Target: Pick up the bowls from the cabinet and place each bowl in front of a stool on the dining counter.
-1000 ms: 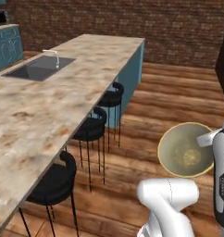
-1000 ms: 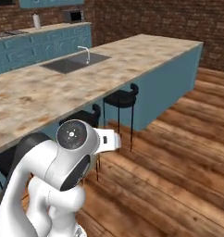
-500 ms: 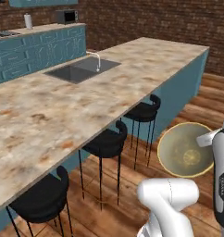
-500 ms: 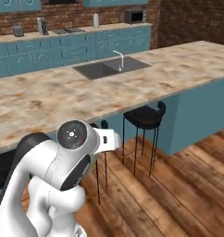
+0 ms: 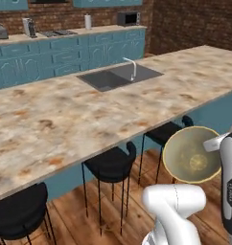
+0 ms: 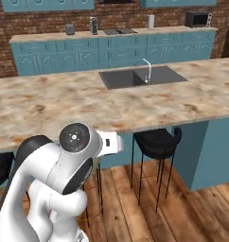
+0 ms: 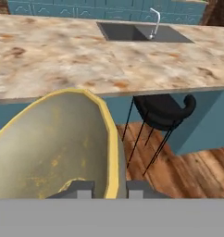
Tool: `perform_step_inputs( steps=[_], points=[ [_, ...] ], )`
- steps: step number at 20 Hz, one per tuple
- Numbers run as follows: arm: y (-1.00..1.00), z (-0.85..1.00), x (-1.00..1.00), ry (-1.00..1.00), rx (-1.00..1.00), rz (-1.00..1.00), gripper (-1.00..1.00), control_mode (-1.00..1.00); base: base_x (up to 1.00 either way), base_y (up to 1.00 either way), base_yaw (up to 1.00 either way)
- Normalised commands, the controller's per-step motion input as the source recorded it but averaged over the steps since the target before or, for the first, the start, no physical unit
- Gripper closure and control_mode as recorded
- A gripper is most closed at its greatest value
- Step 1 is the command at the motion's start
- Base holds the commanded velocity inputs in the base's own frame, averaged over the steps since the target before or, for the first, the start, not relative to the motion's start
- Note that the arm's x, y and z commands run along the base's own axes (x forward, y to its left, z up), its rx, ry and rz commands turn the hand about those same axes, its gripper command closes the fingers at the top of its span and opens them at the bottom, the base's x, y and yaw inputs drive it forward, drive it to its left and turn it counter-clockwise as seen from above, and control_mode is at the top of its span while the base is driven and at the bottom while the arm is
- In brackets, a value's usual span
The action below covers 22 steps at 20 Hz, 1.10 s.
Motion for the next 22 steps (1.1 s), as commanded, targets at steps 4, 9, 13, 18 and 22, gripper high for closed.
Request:
perform_step_inputs(
  steps=[4,9,13,18,22],
  points=[
    [0.00,0.00,0.00,0.00,0.00,0.00,1.00,1.00,0.94,-0.43,0.49],
    [0.00,0.00,0.00,0.00,0.00,0.00,1.00,1.00,0.98,-0.23,0.46],
    [0.00,0.00,0.00,0.00,0.00,0.00,1.00,1.00,0.92,-0.11,0.43],
    [0.00,0.00,0.00,0.00,0.00,0.00,1.00,1.00,0.27,0.00,0.21],
    [0.00,0.00,0.00,0.00,0.00,0.00,1.00,1.00,0.06,0.00,0.02]
  ],
)
